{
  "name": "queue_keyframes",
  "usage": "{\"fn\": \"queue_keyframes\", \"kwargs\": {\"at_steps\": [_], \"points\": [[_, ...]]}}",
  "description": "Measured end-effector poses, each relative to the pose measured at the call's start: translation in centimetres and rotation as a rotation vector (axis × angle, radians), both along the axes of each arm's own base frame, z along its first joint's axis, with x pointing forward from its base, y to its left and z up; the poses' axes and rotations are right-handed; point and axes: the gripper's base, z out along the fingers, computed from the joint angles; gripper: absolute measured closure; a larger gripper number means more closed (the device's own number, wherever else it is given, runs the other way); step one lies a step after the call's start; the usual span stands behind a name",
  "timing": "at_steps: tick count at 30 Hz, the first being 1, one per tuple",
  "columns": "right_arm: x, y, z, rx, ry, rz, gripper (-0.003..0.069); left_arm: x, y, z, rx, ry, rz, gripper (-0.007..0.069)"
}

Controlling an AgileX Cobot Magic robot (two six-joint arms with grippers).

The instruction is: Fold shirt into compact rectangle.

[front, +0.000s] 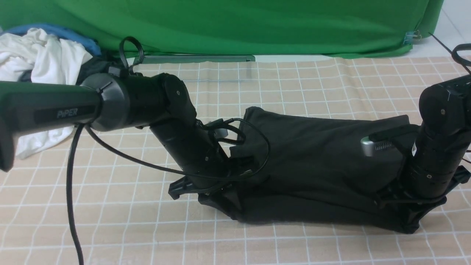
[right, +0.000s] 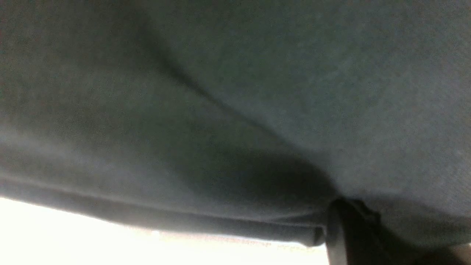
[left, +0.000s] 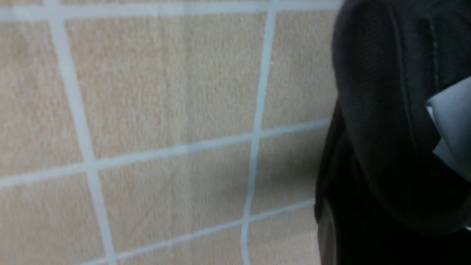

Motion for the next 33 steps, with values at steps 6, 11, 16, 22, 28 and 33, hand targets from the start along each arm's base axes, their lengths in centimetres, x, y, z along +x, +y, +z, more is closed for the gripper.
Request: {"fn": "queue_keyframes", "kwargs": {"at_steps": [6,11,16,22,28,33], "points": [[0.0,0.1,0.0,0.006,-0.002,-0.004,0.0559,-2.9,1.1,-0.1,0.020,0.062,0.053,0.0532],[-0.1,0.3,0.0,0.027,0.009,-0.021,0.0559,-5.7,2.5,-1.3,0.031,0.078,0.144,0.0532],[-0.2,0.5,0.0,0.045,0.023,-0.035,0.0559,-5.8,2.9,-1.1,0.051,0.044,0.156,0.0532],[-0.5,0.5,0.2,0.048,0.047,-0.042,0.0549,-4.9,2.9,-0.3,0.078,-0.009,0.127,0.0532],[-0.8,0.2,1.3,0.034,0.010,-0.048,0.0424,-3.4,3.4,0.9,0.101,-0.060,0.115,0.0532],[-1.0,0.0,2.4,0.029,-0.031,-0.038,0.0281,-3.5,3.6,1.1,0.119,-0.030,0.131,0.0532]]}}
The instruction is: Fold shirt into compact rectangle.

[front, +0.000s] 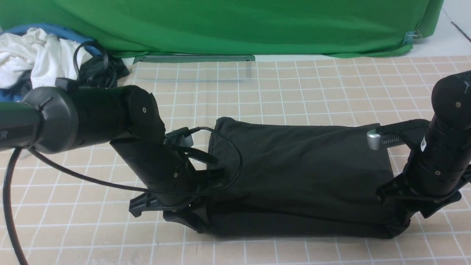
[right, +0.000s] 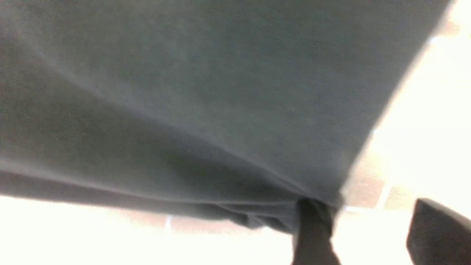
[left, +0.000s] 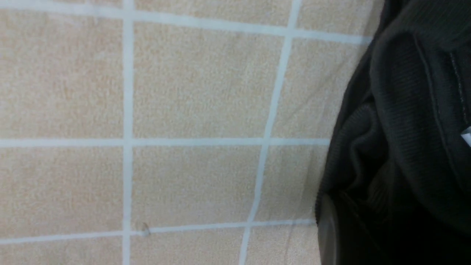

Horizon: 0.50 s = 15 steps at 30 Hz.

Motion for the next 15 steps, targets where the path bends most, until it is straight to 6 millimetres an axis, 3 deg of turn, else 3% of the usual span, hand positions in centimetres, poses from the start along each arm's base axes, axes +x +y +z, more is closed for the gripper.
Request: {"fn": "queue_keyframes", "kwargs": {"at_steps": [4,7,11,15], "points": [[0.0,-0.1,2.5,0.003,-0.050,0.010,0.0253,-0.3,0.1,0.3,0.006,0.018,-0.006,0.0492],[-0.1,-0.2,5.5,0.017,-0.111,0.025,0.0279,-0.6,0.3,1.3,0.014,0.017,-0.014,0.0414],[-0.9,-0.4,10.3,0.043,-0.232,0.049,0.0380,-0.4,0.4,3.2,0.020,-0.029,-0.030,0.0290],[-3.1,-0.9,15.4,0.080,-0.414,0.075,0.0535,-0.1,0.4,6.1,0.005,-0.077,-0.048,0.0179]]}}
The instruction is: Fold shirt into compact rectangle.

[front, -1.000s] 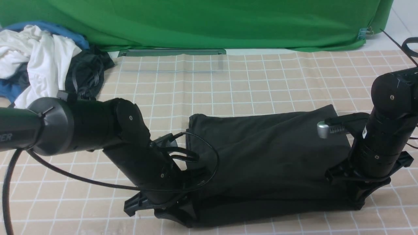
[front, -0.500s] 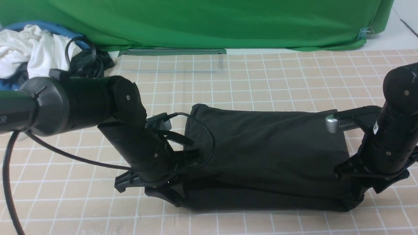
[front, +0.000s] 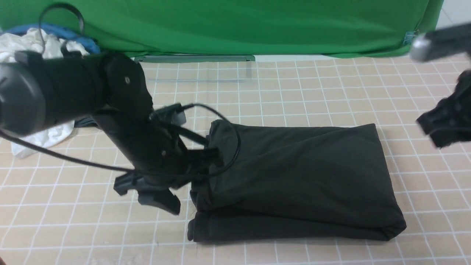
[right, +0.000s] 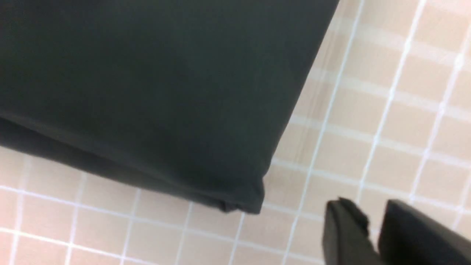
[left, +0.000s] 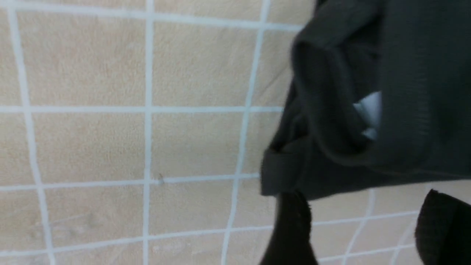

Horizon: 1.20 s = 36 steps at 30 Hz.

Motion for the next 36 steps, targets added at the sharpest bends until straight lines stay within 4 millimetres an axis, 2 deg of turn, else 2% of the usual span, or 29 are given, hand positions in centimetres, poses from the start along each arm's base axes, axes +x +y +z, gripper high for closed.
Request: {"fn": "queue_keyframes", "kwargs": {"at_steps": [2,4,7,10,11,12,13,14,16,19,21,23,24,28,31,36], "points": [[-1.9,-0.5,2.5,0.021,-0.098,0.006,0.0594,0.3,-0.1,2.4,-0.012,-0.040,-0.020,0.0141],[-3.2,-0.8,3.9,0.036,-0.156,0.007,0.0624,0.3,-0.1,4.5,-0.023,-0.080,-0.036,0.0125],[-7.0,-1.8,6.8,0.068,-0.294,0.008,0.0632,0.3,0.1,9.8,-0.058,-0.214,-0.048,0.0119],[-11.1,-2.9,9.1,0.099,-0.430,0.012,0.0632,-0.5,0.6,13.2,-0.086,-0.319,-0.044,0.0140],[-12.0,-3.1,9.5,0.103,-0.460,0.017,0.0632,-0.7,0.7,13.7,-0.090,-0.334,-0.044,0.0151],[-13.6,-3.5,10.1,0.108,-0.513,0.027,0.0632,-1.1,0.9,14.4,-0.096,-0.358,-0.044,0.0178],[-16.1,-4.2,10.8,0.113,-0.589,0.043,0.0632,-1.6,1.2,15.1,-0.098,-0.386,-0.043,0.0226],[-17.2,-4.5,10.9,0.115,-0.620,0.049,0.0632,-1.8,1.4,15.5,-0.095,-0.405,-0.042,0.0260],[-20.8,-5.4,11.0,0.118,-0.724,0.068,0.0632,-2.1,1.7,16.1,-0.095,-0.444,-0.038,0.0347],[-24.3,-6.3,10.1,0.126,-0.873,0.086,0.0632,-2.3,2.0,16.8,-0.096,-0.496,-0.029,0.0481],[-25.8,-6.7,8.3,0.134,-0.982,0.096,0.0632,-2.3,2.0,17.0,-0.099,-0.514,-0.035,0.0575],[-26.5,-6.8,7.3,0.147,-1.060,0.097,0.0632,-2.3,2.0,17.0,-0.095,-0.519,-0.041,0.0594],[-26.5,-6.8,6.1,0.154,-1.106,0.099,0.0632,-2.3,2.0,17.0,-0.094,-0.522,-0.047,0.0609],[-24.5,-6.1,2.2,0.174,-1.141,0.108,0.0632,-2.3,2.1,17.0,-0.091,-0.527,-0.054,0.0610],[-23.0,-5.6,0.5,0.199,-1.127,0.112,0.0632,-2.3,2.1,17.0,-0.088,-0.532,-0.062,0.0610],[-21.2,-5.1,-0.3,0.215,-1.144,0.111,0.0627,-2.2,2.1,17.0,-0.078,-0.554,-0.078,0.0610]]}}
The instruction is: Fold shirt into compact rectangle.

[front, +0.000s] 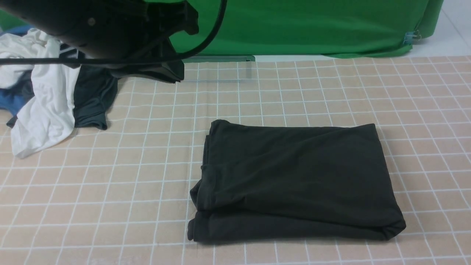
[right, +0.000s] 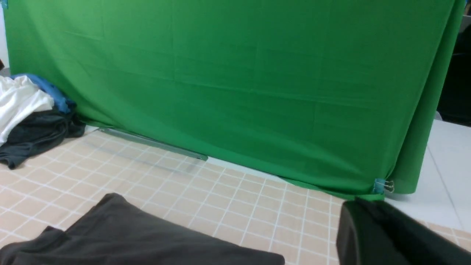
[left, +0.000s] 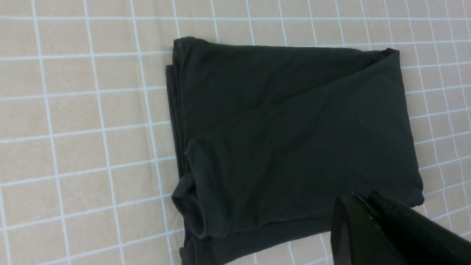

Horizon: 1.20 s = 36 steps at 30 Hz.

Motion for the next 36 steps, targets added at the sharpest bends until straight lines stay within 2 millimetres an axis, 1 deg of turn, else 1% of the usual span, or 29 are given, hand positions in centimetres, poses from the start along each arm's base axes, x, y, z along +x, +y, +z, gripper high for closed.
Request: {"fn": "queue_keyframes", "kwargs": {"at_steps": [7,21,24,27,29,32,33,34,35,36], "points": [[0.3,0.1,0.3,0.017,-0.039,0.003,0.0601,0.0,0.1,0.0,0.015,-0.010,-0.009,0.0610],[0.3,0.1,0.3,0.018,-0.042,0.002,0.0565,0.1,0.1,0.0,0.015,-0.010,-0.008,0.0610],[0.8,0.2,0.0,0.031,-0.093,-0.012,0.0559,0.0,0.1,-0.1,0.016,0.000,-0.008,0.0610],[1.6,0.2,-1.7,0.046,-0.164,-0.044,0.0554,-0.1,0.1,-0.1,0.020,0.011,-0.011,0.0610],[1.8,0.1,-3.4,0.043,-0.183,-0.070,0.0550,-0.1,0.2,-0.1,0.024,0.009,-0.010,0.0610],[2.2,0.0,-6.8,-0.002,-0.115,-0.102,0.0547,0.0,0.2,-0.1,0.033,0.004,-0.009,0.0610],[2.2,-0.1,-7.6,-0.011,-0.095,-0.111,0.0546,0.0,0.3,-0.1,0.035,0.003,-0.008,0.0610],[2.3,-0.1,-9.0,-0.024,-0.054,-0.123,0.0544,0.0,0.3,-0.1,0.038,-0.003,-0.006,0.0610],[2.3,-0.2,-9.6,-0.030,-0.034,-0.129,0.0543,0.0,0.3,-0.1,0.042,-0.005,-0.005,0.0610],[2.3,-0.3,-10.9,-0.043,0.005,-0.142,0.0540,0.1,0.3,-0.1,0.046,-0.008,-0.004,0.0610]]}}
